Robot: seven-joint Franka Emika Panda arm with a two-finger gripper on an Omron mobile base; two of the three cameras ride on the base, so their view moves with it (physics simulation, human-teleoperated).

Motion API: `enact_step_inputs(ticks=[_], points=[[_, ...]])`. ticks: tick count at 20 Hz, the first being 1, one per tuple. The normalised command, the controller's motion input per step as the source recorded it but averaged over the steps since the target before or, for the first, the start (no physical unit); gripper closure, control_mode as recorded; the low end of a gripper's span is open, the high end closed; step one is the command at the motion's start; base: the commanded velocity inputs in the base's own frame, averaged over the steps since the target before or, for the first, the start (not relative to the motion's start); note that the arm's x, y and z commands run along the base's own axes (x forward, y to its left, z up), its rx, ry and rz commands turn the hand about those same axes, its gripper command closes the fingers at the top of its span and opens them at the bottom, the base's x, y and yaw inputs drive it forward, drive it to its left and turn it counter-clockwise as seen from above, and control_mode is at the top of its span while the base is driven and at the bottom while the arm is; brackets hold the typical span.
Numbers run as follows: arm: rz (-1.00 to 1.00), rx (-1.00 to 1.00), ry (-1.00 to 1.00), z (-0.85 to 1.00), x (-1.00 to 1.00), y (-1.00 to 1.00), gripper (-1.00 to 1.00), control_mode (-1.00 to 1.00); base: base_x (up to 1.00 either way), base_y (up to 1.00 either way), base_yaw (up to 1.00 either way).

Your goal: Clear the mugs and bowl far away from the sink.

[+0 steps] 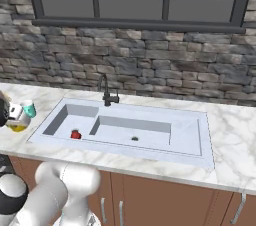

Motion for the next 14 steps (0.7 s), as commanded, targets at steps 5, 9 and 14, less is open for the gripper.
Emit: enact_step_inputs(ticks=[5, 9, 14], points=[[0.01, -0.08, 0.02, 0.85, -0.26, -1.0, 1.0, -1.0, 0.0, 0.0, 0.0], [0.0, 0.01, 0.09, 0.6, -0.25, -1.0, 1.0, -1.0, 0.0, 0.0, 0.0], [0.0, 0.02, -0.02, 0.03, -0.19, -1.0, 1.0, -1.0, 0.0, 0.0, 0.0]])
